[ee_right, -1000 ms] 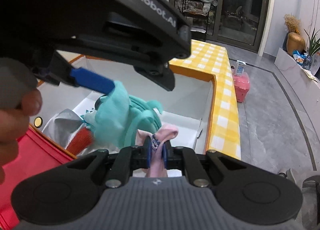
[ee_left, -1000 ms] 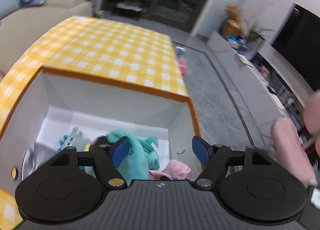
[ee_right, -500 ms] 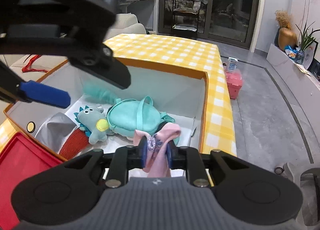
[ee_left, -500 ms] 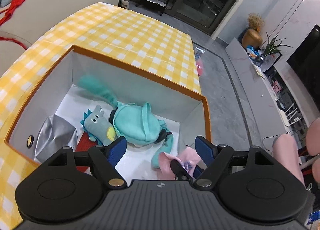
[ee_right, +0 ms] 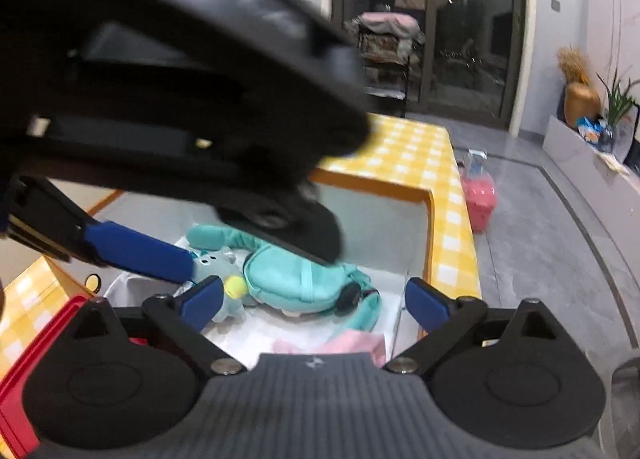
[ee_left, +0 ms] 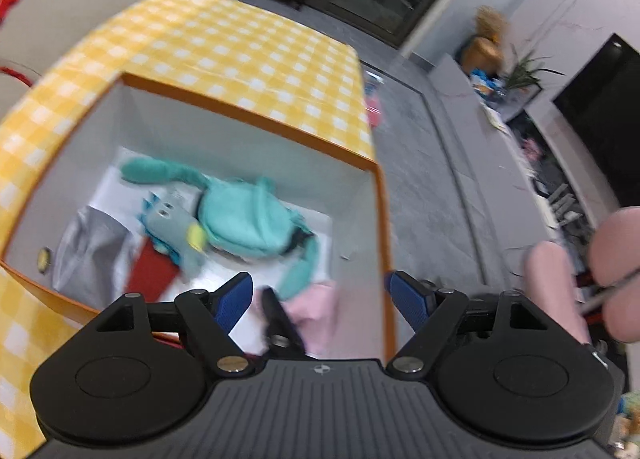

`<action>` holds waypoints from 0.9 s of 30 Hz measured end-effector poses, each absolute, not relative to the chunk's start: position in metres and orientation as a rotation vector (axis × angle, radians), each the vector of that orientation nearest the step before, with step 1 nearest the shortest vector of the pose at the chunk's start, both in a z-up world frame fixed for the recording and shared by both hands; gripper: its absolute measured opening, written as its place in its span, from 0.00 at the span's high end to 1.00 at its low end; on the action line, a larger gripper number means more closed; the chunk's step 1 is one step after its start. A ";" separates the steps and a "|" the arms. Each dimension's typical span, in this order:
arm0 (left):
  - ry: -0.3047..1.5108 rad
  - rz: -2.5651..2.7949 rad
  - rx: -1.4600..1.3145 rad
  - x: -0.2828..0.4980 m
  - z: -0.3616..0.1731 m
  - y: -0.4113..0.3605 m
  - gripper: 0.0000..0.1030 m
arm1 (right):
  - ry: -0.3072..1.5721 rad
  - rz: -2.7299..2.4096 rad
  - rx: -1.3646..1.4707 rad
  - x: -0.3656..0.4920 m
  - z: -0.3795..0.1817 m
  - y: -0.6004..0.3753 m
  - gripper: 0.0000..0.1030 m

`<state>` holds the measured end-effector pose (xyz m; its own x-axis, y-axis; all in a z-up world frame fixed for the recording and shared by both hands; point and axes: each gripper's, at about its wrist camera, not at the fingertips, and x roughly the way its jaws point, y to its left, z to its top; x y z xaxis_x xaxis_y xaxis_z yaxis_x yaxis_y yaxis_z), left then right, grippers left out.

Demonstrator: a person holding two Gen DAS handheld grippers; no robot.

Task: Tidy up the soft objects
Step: 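Open the left gripper to drop the doll into the box while the right gripper releases the pink towel, then move both grippers back from the box toward the items on the table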

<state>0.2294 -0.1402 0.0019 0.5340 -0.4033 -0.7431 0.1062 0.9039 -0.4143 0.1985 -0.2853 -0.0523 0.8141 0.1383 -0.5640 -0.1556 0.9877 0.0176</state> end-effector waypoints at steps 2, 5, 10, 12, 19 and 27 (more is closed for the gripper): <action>0.978 -0.352 -0.364 0.228 0.002 -0.141 0.10 | 0.589 0.154 -0.045 0.196 -0.051 -0.285 0.05; 0.956 -0.351 -0.349 0.224 0.004 -0.142 0.10 | 0.594 0.142 -0.032 0.193 -0.047 -0.288 0.03; 0.915 -0.345 -0.364 0.211 0.012 -0.139 0.10 | 0.568 0.134 0.037 0.177 -0.032 -0.296 0.03; 0.887 -0.329 -0.349 0.203 0.019 -0.136 0.10 | 0.575 0.127 0.086 0.172 -0.024 -0.297 0.03; 0.841 -0.361 -0.293 0.170 0.047 -0.110 0.10 | 0.574 0.130 0.070 0.133 -0.005 -0.281 0.03; 0.852 -0.375 -0.266 0.109 0.049 -0.065 0.08 | 0.600 0.132 0.037 0.088 0.007 -0.250 0.03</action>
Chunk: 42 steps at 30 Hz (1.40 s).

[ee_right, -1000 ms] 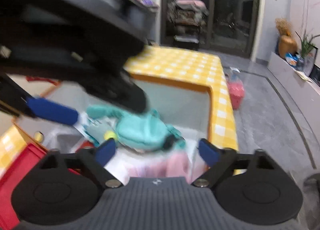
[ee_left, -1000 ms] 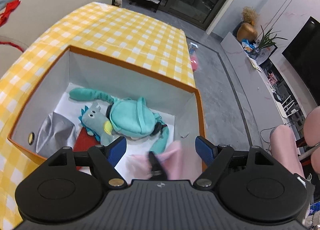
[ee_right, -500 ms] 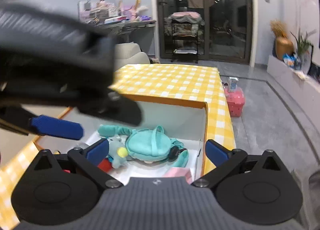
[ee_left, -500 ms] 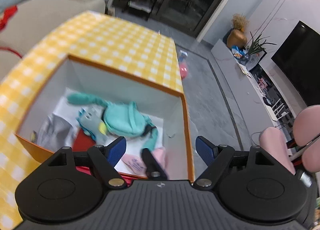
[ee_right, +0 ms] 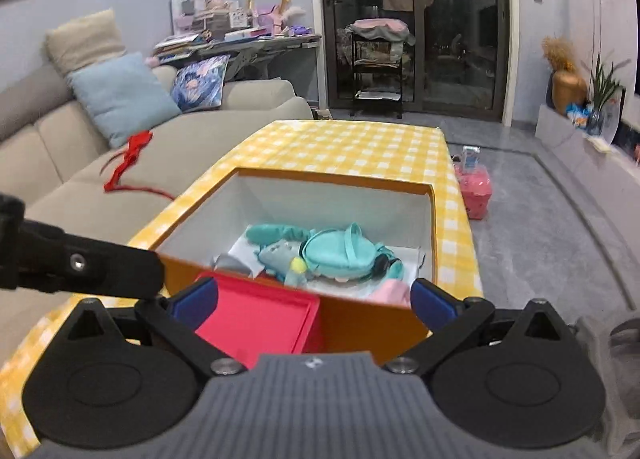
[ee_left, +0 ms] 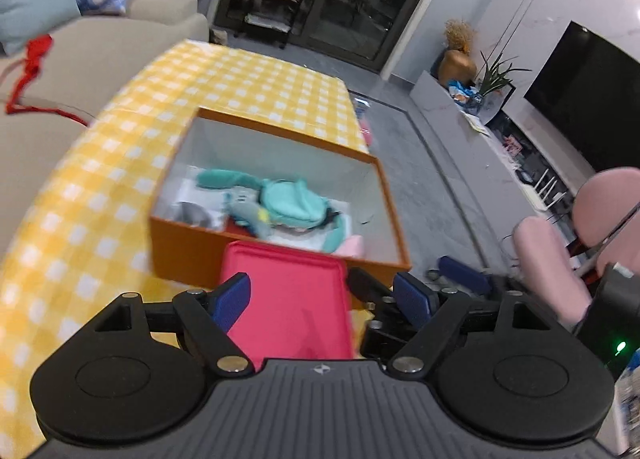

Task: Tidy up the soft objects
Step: 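Move both grippers back from the box toward the items on the table, then grasp the clear plastic bag with the right gripper and lift it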

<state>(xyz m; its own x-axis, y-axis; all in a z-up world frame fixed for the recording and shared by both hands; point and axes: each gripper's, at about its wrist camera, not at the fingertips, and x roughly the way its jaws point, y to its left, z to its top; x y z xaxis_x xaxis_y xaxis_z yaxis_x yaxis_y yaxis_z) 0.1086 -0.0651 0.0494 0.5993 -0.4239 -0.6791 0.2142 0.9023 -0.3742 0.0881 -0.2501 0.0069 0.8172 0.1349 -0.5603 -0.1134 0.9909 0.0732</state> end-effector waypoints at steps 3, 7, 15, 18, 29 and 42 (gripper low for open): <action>0.832 -0.358 -0.227 0.088 0.050 -0.050 0.08 | 0.599 0.132 0.002 0.066 0.009 -0.235 0.03; 0.851 -0.334 -0.228 0.068 0.045 -0.031 0.08 | 0.603 0.106 -0.012 0.033 0.010 -0.218 0.03; 0.818 -0.255 -0.174 0.011 0.024 -0.008 0.14 | 0.655 0.119 0.022 -0.023 -0.014 -0.199 0.03; 0.849 -0.224 -0.180 0.001 0.011 0.001 0.14 | 0.696 0.121 0.042 -0.035 -0.023 -0.194 0.03; 0.962 -0.264 -0.056 -0.032 -0.044 0.010 0.16 | 0.827 0.162 0.028 -0.036 -0.064 -0.201 0.04; 1.073 -0.359 -0.035 -0.032 -0.062 -0.001 0.16 | 0.941 0.207 0.007 -0.014 -0.094 -0.193 0.62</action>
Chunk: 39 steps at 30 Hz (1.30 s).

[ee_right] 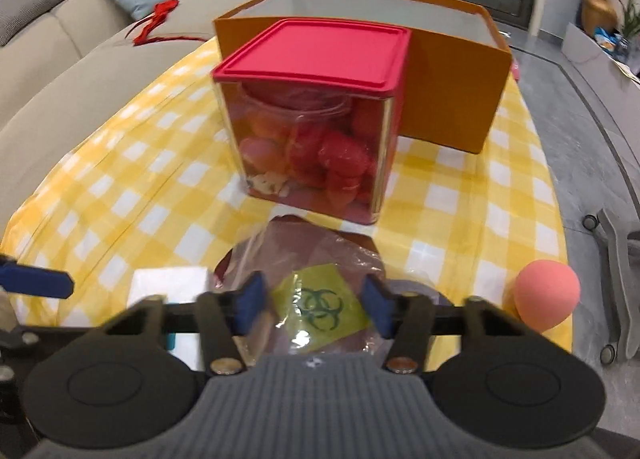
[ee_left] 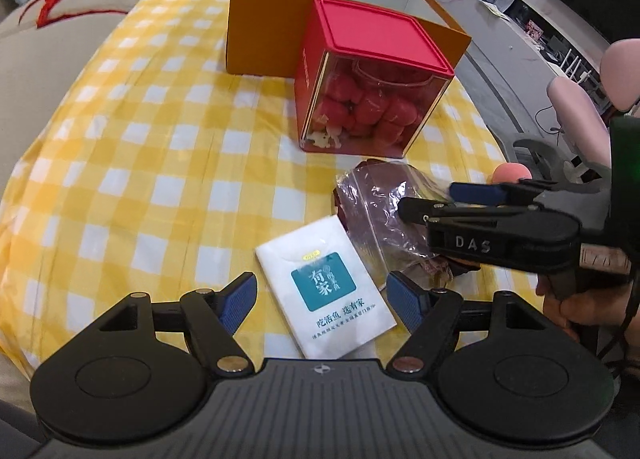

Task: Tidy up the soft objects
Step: 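Grasp the clear plastic bag with the right gripper and lift it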

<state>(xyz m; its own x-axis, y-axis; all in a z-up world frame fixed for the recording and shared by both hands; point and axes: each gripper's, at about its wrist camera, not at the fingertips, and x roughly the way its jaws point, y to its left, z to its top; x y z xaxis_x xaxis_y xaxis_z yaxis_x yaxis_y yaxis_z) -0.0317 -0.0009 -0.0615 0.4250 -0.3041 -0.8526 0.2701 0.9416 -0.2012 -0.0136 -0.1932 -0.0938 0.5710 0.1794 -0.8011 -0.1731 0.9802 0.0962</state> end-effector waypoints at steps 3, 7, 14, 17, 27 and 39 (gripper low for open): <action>1.090 -0.361 -0.045 -0.030 -0.063 0.000 0.16 | 0.896 0.208 -0.017 -0.017 -0.087 -0.193 0.94; 1.098 -0.355 -0.017 -0.032 -0.064 -0.005 0.16 | 0.893 0.197 -0.018 -0.018 -0.084 -0.198 1.00; 1.125 -0.347 0.007 -0.029 -0.069 -0.007 0.16 | 0.782 0.181 0.115 -0.023 -0.054 -0.224 1.00; 1.152 -0.356 -0.002 -0.026 -0.073 -0.009 0.16 | 0.724 0.183 0.221 -0.025 -0.047 -0.245 1.00; 1.276 -0.379 -0.089 -0.011 -0.095 -0.011 0.15 | 0.712 0.140 0.419 -0.020 -0.045 -0.284 1.00; 1.331 -0.343 -0.174 -0.002 -0.109 -0.016 0.11 | 0.939 0.302 0.220 -0.018 -0.061 -0.243 0.50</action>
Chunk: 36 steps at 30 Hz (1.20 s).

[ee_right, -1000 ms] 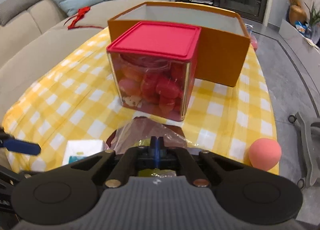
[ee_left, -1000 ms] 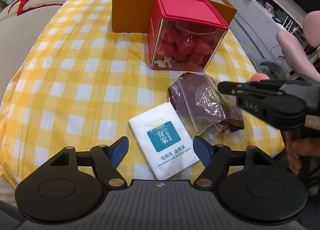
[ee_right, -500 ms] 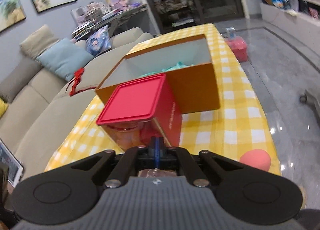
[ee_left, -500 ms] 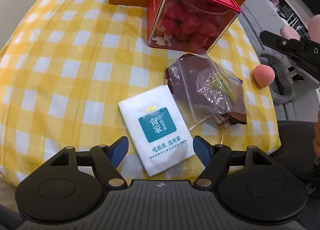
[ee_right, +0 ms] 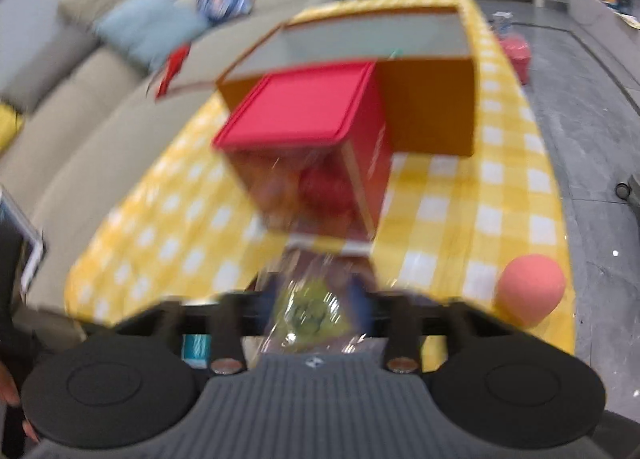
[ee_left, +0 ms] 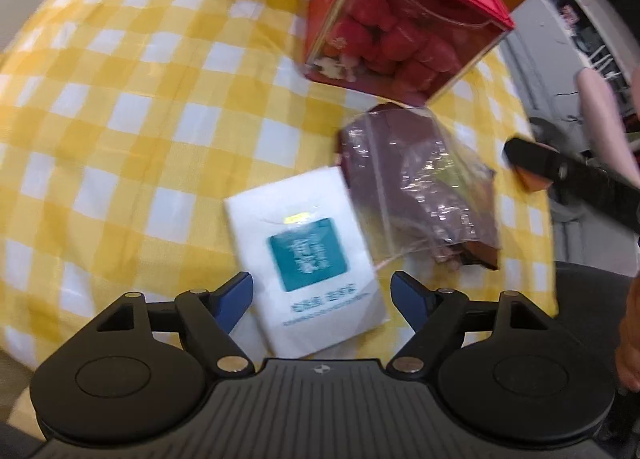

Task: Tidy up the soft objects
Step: 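Grasp the clear plastic bag with the right gripper and lift it, then grasp the white tissue packet with the left gripper while the right lifts the bag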

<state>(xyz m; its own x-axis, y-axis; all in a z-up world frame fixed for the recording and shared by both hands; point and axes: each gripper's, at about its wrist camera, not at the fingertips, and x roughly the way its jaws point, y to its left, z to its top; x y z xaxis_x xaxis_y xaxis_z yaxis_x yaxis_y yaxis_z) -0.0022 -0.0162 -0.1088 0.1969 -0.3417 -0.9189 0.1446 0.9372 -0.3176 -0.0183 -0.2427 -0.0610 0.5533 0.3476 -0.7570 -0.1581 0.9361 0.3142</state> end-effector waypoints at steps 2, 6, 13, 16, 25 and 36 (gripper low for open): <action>1.329 -0.301 -0.137 -0.004 -0.108 -0.017 0.11 | 0.981 0.332 0.195 -0.017 -0.067 -0.233 0.46; 1.313 -0.261 -0.075 -0.009 -0.103 -0.019 0.10 | 1.018 0.327 0.068 -0.016 -0.079 -0.207 0.34; 1.346 -0.220 -0.011 -0.006 -0.110 -0.023 0.10 | 1.022 0.237 0.057 -0.010 -0.091 -0.209 0.59; 1.348 -0.215 -0.022 -0.005 -0.112 -0.022 0.10 | 1.000 0.232 0.128 -0.009 -0.087 -0.219 1.00; 1.359 -0.233 -0.056 -0.002 -0.117 -0.020 0.09 | 0.897 0.140 0.326 -0.015 -0.063 -0.263 1.00; 1.362 -0.232 0.003 0.007 -0.118 -0.035 0.26 | 0.891 0.123 0.424 -0.021 -0.057 -0.276 1.00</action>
